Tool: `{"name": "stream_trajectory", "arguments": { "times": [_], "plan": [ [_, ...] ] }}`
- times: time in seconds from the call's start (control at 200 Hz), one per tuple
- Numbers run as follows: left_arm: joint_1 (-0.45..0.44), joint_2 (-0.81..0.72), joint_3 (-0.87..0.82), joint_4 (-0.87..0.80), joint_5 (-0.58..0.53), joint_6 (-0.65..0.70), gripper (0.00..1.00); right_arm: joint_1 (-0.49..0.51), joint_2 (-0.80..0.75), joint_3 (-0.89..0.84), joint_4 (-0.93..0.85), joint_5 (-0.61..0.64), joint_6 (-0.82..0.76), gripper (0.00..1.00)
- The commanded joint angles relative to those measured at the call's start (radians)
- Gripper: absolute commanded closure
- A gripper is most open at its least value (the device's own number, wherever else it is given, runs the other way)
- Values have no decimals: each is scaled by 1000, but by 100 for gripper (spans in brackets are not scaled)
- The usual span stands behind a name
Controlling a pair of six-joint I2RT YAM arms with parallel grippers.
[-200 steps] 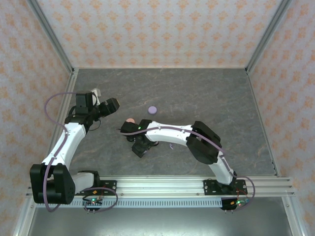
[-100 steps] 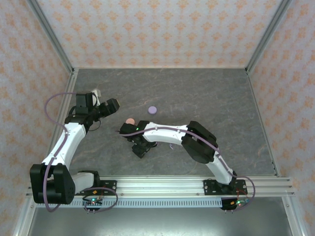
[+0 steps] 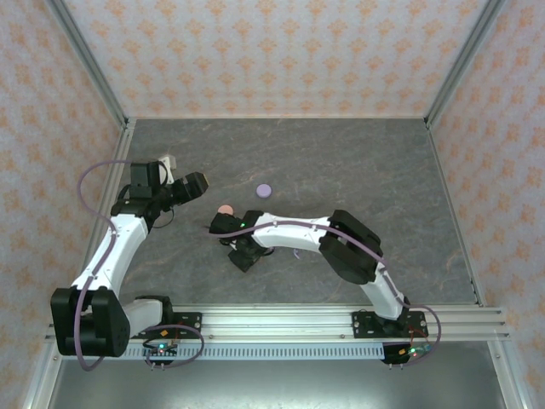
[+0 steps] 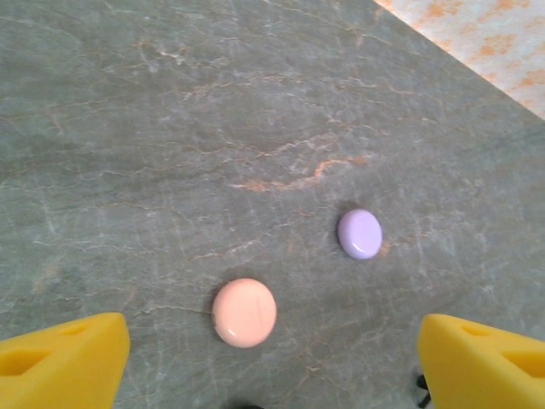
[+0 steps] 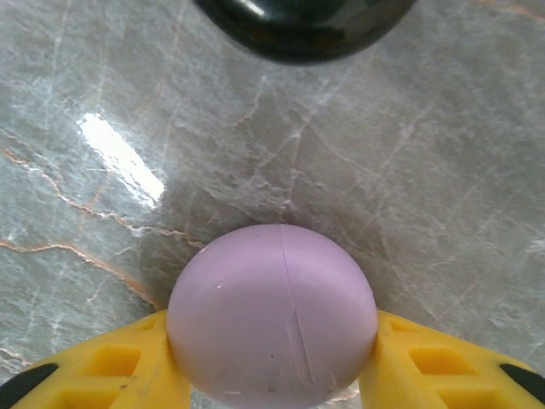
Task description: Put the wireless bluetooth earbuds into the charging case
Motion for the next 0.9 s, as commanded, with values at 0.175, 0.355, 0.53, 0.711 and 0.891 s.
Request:
{"name": "stream_trajectory", "arguments": {
  "times": [0.175, 0.355, 0.53, 0.711, 0.891],
  "plan": [
    [8, -89, 6, -7, 242, 3, 17, -65, -343, -249, 362, 45, -100, 52],
    [-9, -101, 25, -1, 396, -44, 21, -81, -530, -393, 558, 83, -211, 53],
    [-74, -104, 71, -39, 494, -42, 22, -92, -665, -485, 731, 126, -298, 53],
    [-168, -90, 97, -26, 537, -50, 23, -95, -714, -504, 802, 134, -385, 53],
    [-209, -68, 104, -16, 569, -48, 25, -95, -716, -496, 810, 137, -405, 53]
  ]
}}
